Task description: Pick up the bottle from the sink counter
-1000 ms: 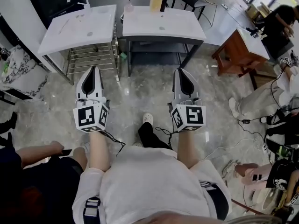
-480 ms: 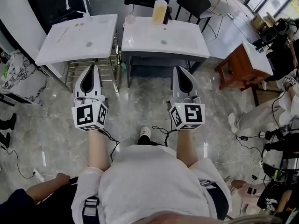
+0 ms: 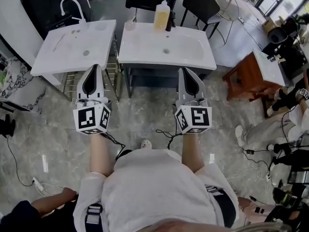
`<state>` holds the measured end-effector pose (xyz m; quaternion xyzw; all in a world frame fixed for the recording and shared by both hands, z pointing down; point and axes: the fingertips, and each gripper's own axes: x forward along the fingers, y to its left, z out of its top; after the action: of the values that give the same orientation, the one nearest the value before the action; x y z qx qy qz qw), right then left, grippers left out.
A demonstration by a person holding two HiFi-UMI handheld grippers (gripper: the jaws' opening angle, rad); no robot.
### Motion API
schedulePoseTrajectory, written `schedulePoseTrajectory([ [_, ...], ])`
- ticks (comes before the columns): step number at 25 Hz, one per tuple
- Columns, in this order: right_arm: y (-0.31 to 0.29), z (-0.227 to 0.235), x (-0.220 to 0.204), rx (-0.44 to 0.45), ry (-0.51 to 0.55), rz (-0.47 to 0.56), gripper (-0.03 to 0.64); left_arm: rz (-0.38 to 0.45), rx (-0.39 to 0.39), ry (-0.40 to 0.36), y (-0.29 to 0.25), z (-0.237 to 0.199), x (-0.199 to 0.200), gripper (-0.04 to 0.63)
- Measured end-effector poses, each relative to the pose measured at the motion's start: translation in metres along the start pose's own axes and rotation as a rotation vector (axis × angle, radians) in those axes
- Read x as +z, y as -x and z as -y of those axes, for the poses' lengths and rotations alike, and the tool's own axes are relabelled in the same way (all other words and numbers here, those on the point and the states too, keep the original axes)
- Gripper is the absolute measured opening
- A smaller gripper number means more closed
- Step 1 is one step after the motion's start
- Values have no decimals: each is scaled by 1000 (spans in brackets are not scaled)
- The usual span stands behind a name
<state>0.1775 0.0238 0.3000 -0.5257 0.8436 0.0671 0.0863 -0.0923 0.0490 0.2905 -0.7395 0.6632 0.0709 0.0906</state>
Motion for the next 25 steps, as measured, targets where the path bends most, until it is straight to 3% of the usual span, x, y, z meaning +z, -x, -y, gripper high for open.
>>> schedulePoseTrajectory([
  [13, -46, 26, -34, 6, -34, -32, 11, -45, 9, -2, -51, -4, -32, 8],
  [25, -157, 33, -47, -67, -10, -17, 11, -37, -71, 17, -163, -60, -58, 8],
])
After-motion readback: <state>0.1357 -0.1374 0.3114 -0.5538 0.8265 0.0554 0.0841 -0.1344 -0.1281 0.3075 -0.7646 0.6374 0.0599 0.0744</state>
